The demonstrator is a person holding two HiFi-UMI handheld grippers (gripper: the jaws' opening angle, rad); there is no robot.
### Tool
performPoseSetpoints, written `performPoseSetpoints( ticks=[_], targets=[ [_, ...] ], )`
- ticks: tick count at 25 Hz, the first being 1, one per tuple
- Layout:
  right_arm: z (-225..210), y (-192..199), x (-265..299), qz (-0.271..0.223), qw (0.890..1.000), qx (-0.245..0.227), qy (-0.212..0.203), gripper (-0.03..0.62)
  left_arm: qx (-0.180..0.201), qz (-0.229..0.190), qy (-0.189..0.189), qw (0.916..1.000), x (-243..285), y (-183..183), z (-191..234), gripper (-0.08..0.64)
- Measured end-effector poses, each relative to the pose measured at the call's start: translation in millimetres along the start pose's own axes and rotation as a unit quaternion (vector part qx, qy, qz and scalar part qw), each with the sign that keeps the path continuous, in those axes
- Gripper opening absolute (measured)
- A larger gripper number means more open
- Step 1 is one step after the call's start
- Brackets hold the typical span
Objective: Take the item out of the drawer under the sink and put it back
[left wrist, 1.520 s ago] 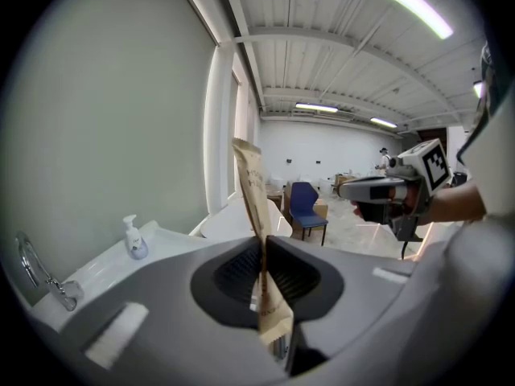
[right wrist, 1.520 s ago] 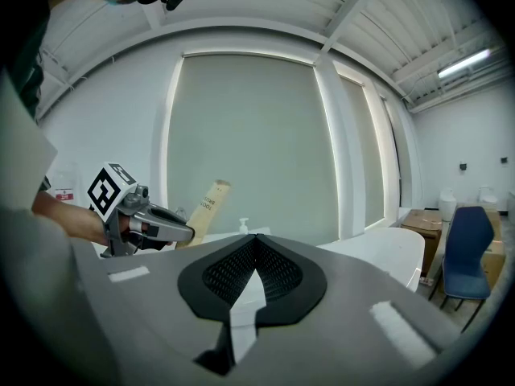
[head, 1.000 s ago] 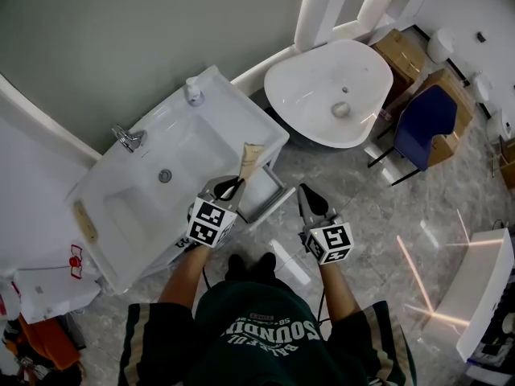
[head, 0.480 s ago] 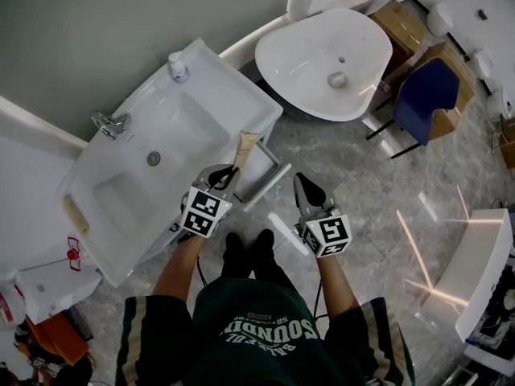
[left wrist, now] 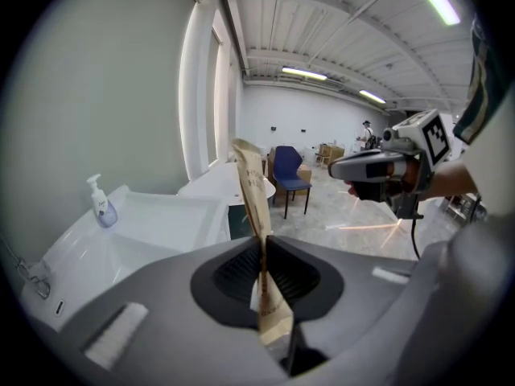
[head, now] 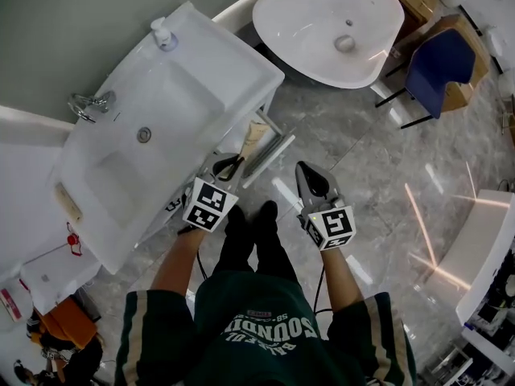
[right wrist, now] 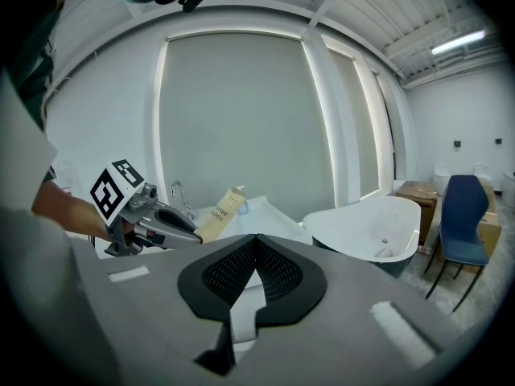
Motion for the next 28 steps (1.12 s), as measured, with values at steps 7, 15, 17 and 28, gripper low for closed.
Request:
performPoseSetpoints(
  ticks=[7,15,17,28],
  targets=[
    [-19,45,9,0.024,0.999,0.028,0.011,0.002,0.022,0.064,0.020,0.9975,61,36,-1,0.075],
    [-24,86,20,0.053,0.997,0.050,-0.005,0.002,-0.001,0.123,0.035,0.9917,133,93,4,0.075],
    [-28,94,24,0.058,0.997,0.055,-0.006,0.002,-0.011,0.141,0.037,0.9893,153,109,11,0.075],
    [-40,134,38,0.091,0.993,0.078,-0.014,0.002,-0.024,0.216,0.062,0.9742,244,168,16,0.075]
  ],
)
Point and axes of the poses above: the fingertips, and each gripper's own axes: x forward along the fingers, z to its left, y out of its underside, the point moved 9 cm from there along -x, backward along the fingers, and after that the axes turned 3 degrees about x, right-handed, at the moved point
